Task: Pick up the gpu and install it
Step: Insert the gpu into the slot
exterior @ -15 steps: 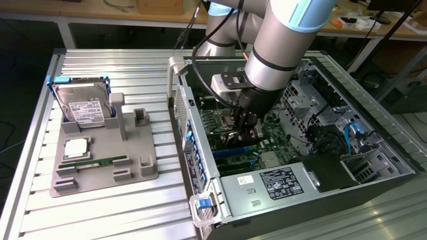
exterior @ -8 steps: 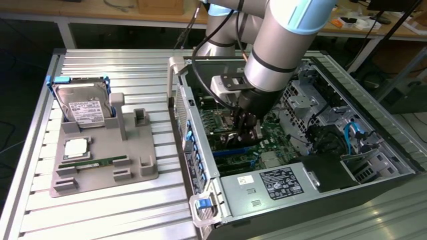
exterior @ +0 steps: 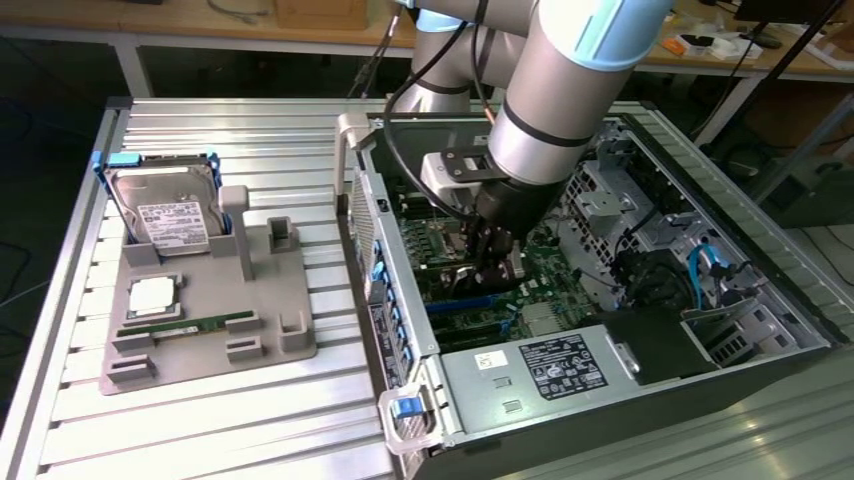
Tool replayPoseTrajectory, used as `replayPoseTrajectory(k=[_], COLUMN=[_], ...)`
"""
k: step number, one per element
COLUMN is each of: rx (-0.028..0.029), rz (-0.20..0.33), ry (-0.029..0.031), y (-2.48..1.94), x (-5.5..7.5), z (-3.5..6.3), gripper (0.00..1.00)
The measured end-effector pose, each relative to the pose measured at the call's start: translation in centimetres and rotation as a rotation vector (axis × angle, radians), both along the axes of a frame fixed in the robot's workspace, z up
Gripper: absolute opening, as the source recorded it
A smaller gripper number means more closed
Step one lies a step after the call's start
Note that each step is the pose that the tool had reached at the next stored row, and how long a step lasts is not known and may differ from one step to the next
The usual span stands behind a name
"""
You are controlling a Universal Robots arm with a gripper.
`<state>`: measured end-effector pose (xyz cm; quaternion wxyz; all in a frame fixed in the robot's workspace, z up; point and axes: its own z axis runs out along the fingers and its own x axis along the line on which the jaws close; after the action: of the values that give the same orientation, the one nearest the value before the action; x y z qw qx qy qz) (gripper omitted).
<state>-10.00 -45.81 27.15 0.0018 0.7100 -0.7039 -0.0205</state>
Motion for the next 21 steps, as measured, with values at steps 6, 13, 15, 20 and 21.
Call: replayPoseTrajectory(k=[6, 13, 15, 20, 21], rx=[0.0001, -0.0001, 0.0000, 0.0001, 0.0001], rz=[-0.006, -0.006, -0.006, -0.006, -0.006], ry=[0.0000, 0.0002, 0.0000, -0.0020, -0.0057], y=[0.00, 0.00, 0.00, 0.00, 0.00], x=[-0.01, -0.02, -0.01, -0.01, -0.03], z=[-0.06, -0.50, -0.51, -0.52, -0.52], gripper=[0.27, 0.27, 0.27, 0.27, 0.27])
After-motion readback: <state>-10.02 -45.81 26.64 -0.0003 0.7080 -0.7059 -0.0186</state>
